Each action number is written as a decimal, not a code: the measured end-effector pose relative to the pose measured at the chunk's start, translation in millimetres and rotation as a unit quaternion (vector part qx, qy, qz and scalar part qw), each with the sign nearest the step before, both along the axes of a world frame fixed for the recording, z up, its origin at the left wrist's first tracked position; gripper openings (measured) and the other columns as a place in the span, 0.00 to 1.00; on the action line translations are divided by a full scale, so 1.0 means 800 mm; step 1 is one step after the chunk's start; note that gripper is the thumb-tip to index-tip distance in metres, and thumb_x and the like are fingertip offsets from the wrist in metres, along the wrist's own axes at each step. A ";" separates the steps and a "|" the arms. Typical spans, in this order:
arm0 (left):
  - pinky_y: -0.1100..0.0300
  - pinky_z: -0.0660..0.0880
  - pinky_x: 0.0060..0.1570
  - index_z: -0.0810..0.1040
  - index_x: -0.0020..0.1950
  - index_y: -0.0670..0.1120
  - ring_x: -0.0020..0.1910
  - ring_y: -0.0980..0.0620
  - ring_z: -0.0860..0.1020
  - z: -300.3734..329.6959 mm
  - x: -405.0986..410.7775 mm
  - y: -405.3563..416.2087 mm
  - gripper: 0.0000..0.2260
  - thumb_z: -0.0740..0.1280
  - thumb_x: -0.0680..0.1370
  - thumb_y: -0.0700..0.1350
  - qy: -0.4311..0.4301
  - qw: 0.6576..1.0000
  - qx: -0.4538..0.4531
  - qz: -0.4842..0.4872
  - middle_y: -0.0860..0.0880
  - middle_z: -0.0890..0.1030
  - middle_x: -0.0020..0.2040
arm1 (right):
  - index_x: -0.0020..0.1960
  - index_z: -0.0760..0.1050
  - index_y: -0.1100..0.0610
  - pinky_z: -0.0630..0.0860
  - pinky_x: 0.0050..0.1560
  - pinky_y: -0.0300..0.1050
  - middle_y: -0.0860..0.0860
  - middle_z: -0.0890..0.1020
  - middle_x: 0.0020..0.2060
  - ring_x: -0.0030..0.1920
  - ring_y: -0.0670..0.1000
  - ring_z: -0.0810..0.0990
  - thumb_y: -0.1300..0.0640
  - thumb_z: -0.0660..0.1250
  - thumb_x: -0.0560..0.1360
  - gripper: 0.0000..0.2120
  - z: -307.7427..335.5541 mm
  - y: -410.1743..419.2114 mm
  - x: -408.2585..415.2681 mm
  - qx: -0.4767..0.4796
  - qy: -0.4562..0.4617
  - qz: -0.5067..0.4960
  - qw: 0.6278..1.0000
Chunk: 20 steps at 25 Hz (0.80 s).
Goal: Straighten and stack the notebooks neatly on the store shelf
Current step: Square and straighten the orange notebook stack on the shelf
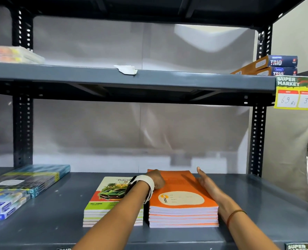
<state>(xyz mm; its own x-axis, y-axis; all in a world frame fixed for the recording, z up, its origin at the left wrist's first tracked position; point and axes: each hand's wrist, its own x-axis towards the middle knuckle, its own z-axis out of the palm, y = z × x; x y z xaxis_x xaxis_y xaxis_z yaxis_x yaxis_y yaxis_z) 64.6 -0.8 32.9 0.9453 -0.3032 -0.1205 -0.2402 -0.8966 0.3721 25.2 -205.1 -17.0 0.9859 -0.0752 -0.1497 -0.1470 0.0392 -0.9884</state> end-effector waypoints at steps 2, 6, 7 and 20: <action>0.63 0.64 0.27 0.63 0.36 0.46 0.30 0.54 0.67 0.001 0.000 0.003 0.10 0.58 0.77 0.38 -0.005 1.000 0.003 0.000 0.50 0.66 0.33 | 0.58 0.76 0.59 0.76 0.55 0.55 0.66 0.80 0.58 0.51 0.65 0.80 0.33 0.47 0.79 0.33 0.002 0.004 -0.001 -0.003 0.004 -0.009 1.000; 0.64 0.63 0.26 0.59 0.32 0.46 0.29 0.54 0.66 0.002 -0.002 0.004 0.14 0.58 0.76 0.38 -0.010 1.000 0.007 0.001 0.49 0.65 0.32 | 0.53 0.77 0.58 0.76 0.53 0.54 0.67 0.80 0.59 0.53 0.66 0.79 0.32 0.47 0.78 0.33 0.004 0.004 -0.003 0.002 0.013 -0.013 1.000; 0.64 0.63 0.26 0.59 0.32 0.46 0.28 0.53 0.66 0.003 -0.003 0.004 0.14 0.58 0.76 0.38 -0.010 1.000 0.009 0.001 0.49 0.65 0.32 | 0.54 0.77 0.58 0.76 0.54 0.55 0.67 0.79 0.60 0.54 0.66 0.79 0.32 0.47 0.78 0.33 0.004 0.005 -0.003 0.004 0.015 -0.014 1.000; 0.57 0.74 0.47 0.75 0.56 0.42 0.55 0.43 0.78 -0.004 -0.022 0.010 0.12 0.63 0.74 0.42 -0.107 0.994 0.010 0.016 0.44 0.79 0.57 | 0.51 0.78 0.58 0.83 0.35 0.49 0.60 0.86 0.38 0.34 0.60 0.86 0.31 0.57 0.75 0.30 -0.007 -0.003 0.006 0.012 0.022 -0.021 0.999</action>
<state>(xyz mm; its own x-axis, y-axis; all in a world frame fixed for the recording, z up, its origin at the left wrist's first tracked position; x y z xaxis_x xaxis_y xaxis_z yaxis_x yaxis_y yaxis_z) 46.8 7.2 29.7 0.9588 -0.2728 0.0786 -0.2838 -0.9113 0.2984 29.9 -207.2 -22.9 0.9743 -0.1125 -0.1952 -0.1883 0.0692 -0.9797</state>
